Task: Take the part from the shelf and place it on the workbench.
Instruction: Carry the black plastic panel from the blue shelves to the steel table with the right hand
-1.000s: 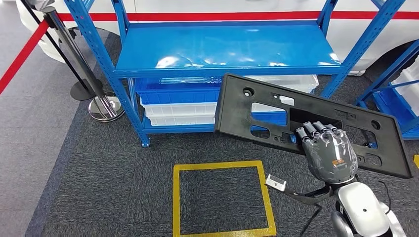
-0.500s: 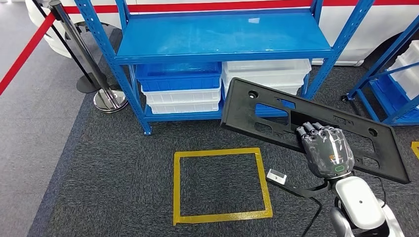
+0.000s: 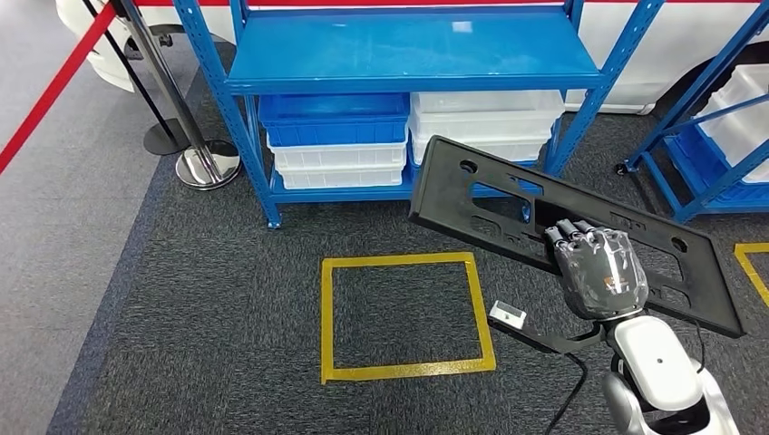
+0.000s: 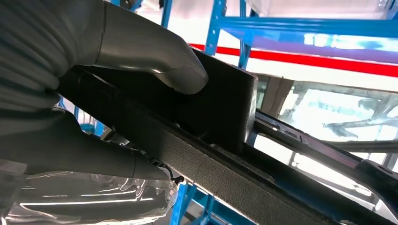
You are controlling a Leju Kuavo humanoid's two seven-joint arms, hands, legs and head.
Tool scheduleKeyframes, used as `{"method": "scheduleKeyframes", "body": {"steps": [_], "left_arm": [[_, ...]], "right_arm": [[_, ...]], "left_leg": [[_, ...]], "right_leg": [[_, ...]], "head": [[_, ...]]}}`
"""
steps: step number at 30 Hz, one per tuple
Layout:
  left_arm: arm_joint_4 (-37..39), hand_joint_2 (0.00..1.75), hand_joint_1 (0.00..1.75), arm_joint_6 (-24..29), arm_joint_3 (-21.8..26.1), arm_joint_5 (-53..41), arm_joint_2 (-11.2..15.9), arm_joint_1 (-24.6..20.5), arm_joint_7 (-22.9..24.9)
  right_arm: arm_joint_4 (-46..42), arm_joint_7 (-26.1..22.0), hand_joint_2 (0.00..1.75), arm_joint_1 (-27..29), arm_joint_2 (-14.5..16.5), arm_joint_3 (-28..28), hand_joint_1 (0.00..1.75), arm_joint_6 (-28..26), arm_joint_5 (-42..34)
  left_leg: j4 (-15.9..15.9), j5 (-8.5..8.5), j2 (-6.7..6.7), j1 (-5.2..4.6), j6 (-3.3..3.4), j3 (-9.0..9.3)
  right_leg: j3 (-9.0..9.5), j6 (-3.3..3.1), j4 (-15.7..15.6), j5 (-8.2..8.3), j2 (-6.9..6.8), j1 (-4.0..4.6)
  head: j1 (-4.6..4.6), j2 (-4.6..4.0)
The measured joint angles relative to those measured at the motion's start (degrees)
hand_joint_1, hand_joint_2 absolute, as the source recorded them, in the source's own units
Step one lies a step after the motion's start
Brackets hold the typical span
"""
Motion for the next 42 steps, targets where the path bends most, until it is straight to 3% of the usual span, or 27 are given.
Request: {"method": "scheduleKeyframes", "body": {"steps": [2,3,5,6,7,9,10,11,12,13,15,17,19,21,22,25,26,27,28,30,31,33,35,36,38,40,42], "left_arm": [[0.0,1.75,0.0,0.4,-0.01,-0.47,0.02,-0.03,0.23],[0.0,1.75,0.0,0.59,-0.01,-0.62,0.02,-0.04,0.41],[0.0,1.75,0.0,0.72,-0.01,-0.84,0.05,0.02,0.7],[0.0,1.75,0.0,0.72,-0.01,-0.94,0.07,0.08,0.81],[0.0,1.75,0.0,0.72,-0.01,-1.03,0.08,0.15,0.87],[0.0,1.75,0.0,0.72,-0.01,-1.16,0.11,0.17,0.91],[0.0,1.75,0.0,0.72,-0.01,-1.2,0.13,0.13,0.91],[0.0,1.75,0.0,0.72,-0.01,-1.22,0.14,0.09,0.91],[0.0,1.75,0.0,0.71,-0.01,-1.25,0.15,0.06,0.9],[0.0,1.75,0.0,0.68,-0.01,-1.27,0.15,0.06,0.85],[0.0,1.75,0.0,0.6,-0.01,-1.28,0.23,-0.02,0.43],[0.0,1.75,0.0,0.54,-0.01,-1.28,0.38,-0.14,-0.16],[0.0,1.75,0.0,0.44,-0.01,-1.28,0.46,-0.17,-0.3],[0.0,1.75,0.0,0.1,-0.01,-1.27,0.48,-0.12,-0.08],[0.0,1.75,0.0,-0.14,-0.01,-1.25,0.48,-0.11,0.01],[0.0,1.75,0.0,-0.57,-0.01,-1.2,0.48,-0.11,0.04],[0.0,1.75,0.0,-0.6,0.01,-1.2,0.48,-0.08,0.01],[0.0,1.75,0.0,-0.63,0.02,-1.2,0.48,-0.06,-0.03],[0.0,1.75,0.0,-0.65,0.03,-1.2,0.47,-0.05,-0.07],[0.0,1.75,0.0,-0.67,0.03,-1.2,0.46,-0.08,-0.1],[0.0,1.75,0.0,-0.67,0.04,-1.2,0.49,-0.1,-0.1],[0.0,1.75,0.0,-0.66,0.05,-1.2,0.55,-0.09,-0.12],[0.0,1.75,0.0,-0.67,0.05,-1.2,0.57,-0.06,-0.14],[0.01,1.75,0.0,-0.68,0.05,-1.2,0.57,-0.07,-0.15],[0.03,1.75,0.0,-0.7,0.06,-1.21,0.54,-0.08,-0.18],[0.04,1.75,0.0,-0.7,0.07,-1.22,0.53,0.04,-0.21],[0.04,1.75,0.0,-0.7,0.08,-1.22,0.56,0.19,-0.21]], "right_arm": [[-0.05,-0.07,1.75,-0.03,0.03,-0.05,1.75,0.05,-0.1],[-0.07,-0.14,1.75,-0.05,0.05,-0.07,1.75,0.13,-0.14],[-0.04,-0.3,1.75,-0.05,0.13,-0.09,1.75,0.36,-0.2],[-0.02,-0.37,1.75,-0.08,0.16,-0.09,1.75,0.47,-0.2],[0.02,-0.42,1.75,-0.09,0.2,-0.09,1.75,0.56,-0.2],[0.09,-0.48,1.75,-0.13,0.26,-0.09,1.75,0.64,-0.2],[0.14,-0.49,1.75,-0.16,0.28,-0.09,1.75,0.66,-0.2],[0.22,-0.5,1.75,-0.2,0.31,-0.09,1.75,0.68,-0.21],[0.29,-0.5,1.75,-0.23,0.37,-0.09,1.75,0.73,-0.25],[0.35,-0.49,1.75,-0.26,0.45,-0.09,1.75,0.8,-0.33],[0.4,-0.44,1.75,-0.3,0.68,-0.09,1.75,0.98,-0.62],[0.4,-0.37,1.75,-0.49,0.87,-0.09,1.75,1.18,-0.93],[0.4,-0.31,1.75,-0.73,1.03,-0.1,1.75,1.35,-1.13],[0.44,-0.3,1.75,-0.86,1.16,-0.11,1.75,1.52,-1.25],[0.47,-0.3,1.75,-0.98,1.2,-0.11,1.75,1.62,-1.3],[0.75,-0.3,1.75,-1.28,1.25,-0.14,1.75,1.8,-1.43],[0.9,-0.3,1.75,-1.29,1.26,-0.14,1.75,1.84,-1.48],[1.03,-0.3,1.75,-1.28,1.27,-0.14,1.75,1.87,-1.52],[1.12,-0.3,1.75,-1.28,1.27,-0.14,1.75,1.89,-1.55],[1.18,-0.3,1.75,-1.37,1.27,-0.15,1.75,1.89,-1.6],[1.2,-0.31,1.75,-1.47,1.28,-0.16,1.75,1.89,-1.62],[1.23,-0.31,1.75,-1.67,1.32,-0.19,1.75,1.89,-1.64],[1.25,-0.32,1.75,-1.74,1.38,-0.22,1.75,1.89,-1.66],[1.26,-0.32,1.75,-1.76,1.39,-0.23,1.75,1.89,-1.67],[1.27,-0.32,1.75,-1.9,1.44,-0.24,1.75,1.89,-1.68],[1.28,-0.32,1.75,-1.99,1.52,-0.25,1.75,1.89,-1.7],[1.32,-0.32,1.75,-1.95,1.59,-0.25,1.75,1.89,-1.73]], "left_leg": [[0.73,0.7,-0.02,-0.14,-0.6,-1.11],[0.77,1.19,-0.03,-0.19,-0.9,-1.44],[0.78,1.73,-0.1,-0.14,-1.58,-2.0],[1.43,0.75,-0.14,-0.06,-1.91,-2.52],[3.03,-1.24,-0.17,0.02,-2.23,-3.22],[9.36,-7.04,-0.19,0.2,-2.65,-4.94],[12.98,-9.15,-0.19,0.23,-2.76,-5.58],[15.64,-10.0,-0.19,0.25,-2.79,-5.66],[16.62,-9.53,-0.2,0.24,-2.72,-4.96],[15.51,-8.06,-0.22,0.23,-2.53,-3.33],[8.53,-5.44,-0.37,0.02,-1.65,2.06],[1.11,-5.55,-0.49,-0.29,-0.87,6.84],[-1.71,-5.91,-0.49,-0.57,-0.59,8.21],[-2.62,-4.77,-0.09,-0.3,-0.27,8.0],[-3.07,-4.16,0.24,-0.09,-0.02,7.81],[-3.03,-3.22,1.34,0.09,0.45,6.65],[-2.76,-3.1,1.74,0.11,0.43,6.21],[-2.41,-3.05,2.17,0.15,0.39,5.81],[-2.0,-3.07,2.61,0.22,0.27,5.45],[-1.04,-3.41,3.45,0.35,-0.23,4.91],[-0.42,-3.69,3.83,0.2,-0.63,4.66],[0.35,-4.07,4.73,-0.14,-1.24,4.29],[0.63,-4.27,5.71,-0.25,-1.59,4.15],[0.98,-4.72,5.25,-0.1,-1.82,4.03],[4.31,-7.48,2.67,0.21,-2.26,2.77],[11.39,-11.48,0.34,0.35,-2.4,-0.08],[16.18,-12.79,-0.09,0.32,-2.14,-2.03]], "right_leg": [[4.29,-0.53,-6.64,-1.27,0.09,0.21],[4.86,-0.9,-8.07,-1.85,0.14,0.42],[4.11,-1.77,-8.45,-1.15,0.05,0.38],[3.56,-2.26,-8.48,-0.61,-0.05,0.33],[2.96,-2.73,-8.54,-0.02,-0.16,0.24],[1.62,-3.33,-8.44,1.06,-0.29,0.38],[0.88,-3.44,-8.33,1.57,-0.32,0.48],[0.08,-3.49,-8.17,2.08,-0.34,0.59],[-0.72,-3.5,-8.01,2.52,-0.34,0.71],[-1.43,-3.49,-7.87,2.93,-0.31,0.82],[-2.46,-3.39,-7.71,3.66,-0.25,1.03],[-2.95,-2.97,-7.75,4.45,-0.27,1.09],[-3.14,-2.27,-8.11,5.39,-0.24,0.93],[-3.44,-1.63,-8.04,5.37,-0.05,0.85],[-3.98,-1.37,-6.89,4.3,0.06,0.85],[-7.62,-0.66,2.62,-1.72,0.22,0.57],[-8.44,-0.42,5.47,-2.86,0.21,0.41],[-8.39,-0.2,6.51,-2.96,0.15,0.23],[-7.25,0.0,5.39,-2.06,0.0,0.04],[-3.02,0.26,-1.19,0.51,-1.67,-0.11],[-1.36,0.07,-4.24,1.26,-2.86,0.09],[-0.53,-0.81,-6.57,1.2,-4.13,0.49],[-1.04,-1.82,-6.49,1.52,-2.89,0.52],[-1.2,-2.15,-6.55,1.7,-2.3,0.53],[-1.49,-2.84,-6.71,2.13,-1.14,0.45],[-1.9,-3.35,-6.69,2.49,0.1,0.56],[-2.31,-3.62,-6.6,2.82,1.57,0.8]], "head": [[-0.01,0.0],[-0.01,0.0],[-0.01,0.0],[-0.01,0.0],[-0.01,0.0],[-0.01,0.0],[-0.01,0.0],[-0.01,0.0],[-0.01,0.0],[-0.01,0.0],[-0.01,0.0],[-0.01,0.0],[-0.01,0.0],[0.0,0.0],[0.0,0.0],[0.01,0.0],[0.01,0.0],[0.01,0.0],[0.0,0.0],[0.0,0.0],[0.0,0.0],[-0.03,0.0],[-0.05,0.0],[-0.05,0.0],[-0.05,0.0],[-0.05,0.0],[-0.05,0.0]]}}
